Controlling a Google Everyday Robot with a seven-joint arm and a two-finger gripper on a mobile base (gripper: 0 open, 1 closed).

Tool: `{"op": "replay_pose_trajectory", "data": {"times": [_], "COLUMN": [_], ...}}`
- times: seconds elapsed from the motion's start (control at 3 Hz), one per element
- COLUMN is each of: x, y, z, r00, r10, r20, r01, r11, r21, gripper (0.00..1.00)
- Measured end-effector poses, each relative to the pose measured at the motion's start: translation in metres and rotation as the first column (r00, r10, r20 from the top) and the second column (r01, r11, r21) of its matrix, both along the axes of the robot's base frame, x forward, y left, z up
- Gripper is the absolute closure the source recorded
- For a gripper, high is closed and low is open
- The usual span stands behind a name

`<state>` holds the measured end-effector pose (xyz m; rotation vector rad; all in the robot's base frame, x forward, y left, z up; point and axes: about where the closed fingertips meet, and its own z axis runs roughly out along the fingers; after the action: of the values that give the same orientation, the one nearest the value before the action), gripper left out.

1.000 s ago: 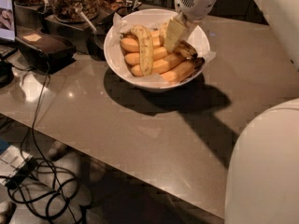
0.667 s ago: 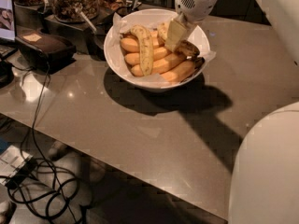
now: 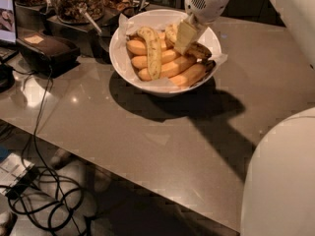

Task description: Pick banana from white bowl

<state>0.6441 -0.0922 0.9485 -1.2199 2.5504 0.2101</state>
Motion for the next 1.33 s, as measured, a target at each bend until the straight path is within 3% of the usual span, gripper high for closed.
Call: {"op": "replay_pose_trajectory", "data": {"times": [0.67,1.0,1.33], "x": [-0.006,-0.003,-0.015], "y": [0.0,0.003,0.007], "z": [0.03,0.029,0.049], "r00": [0.9957,0.9952,0.991], "r10": [0.055,0.054,0.073], "r20": [0.074,0.082,0.112], "r01": [-0.061,-0.061,-0.082], "r11": [0.995,0.994,0.993], "r21": [0.083,0.086,0.084], "gripper": [1.0,1.0,1.0]}}
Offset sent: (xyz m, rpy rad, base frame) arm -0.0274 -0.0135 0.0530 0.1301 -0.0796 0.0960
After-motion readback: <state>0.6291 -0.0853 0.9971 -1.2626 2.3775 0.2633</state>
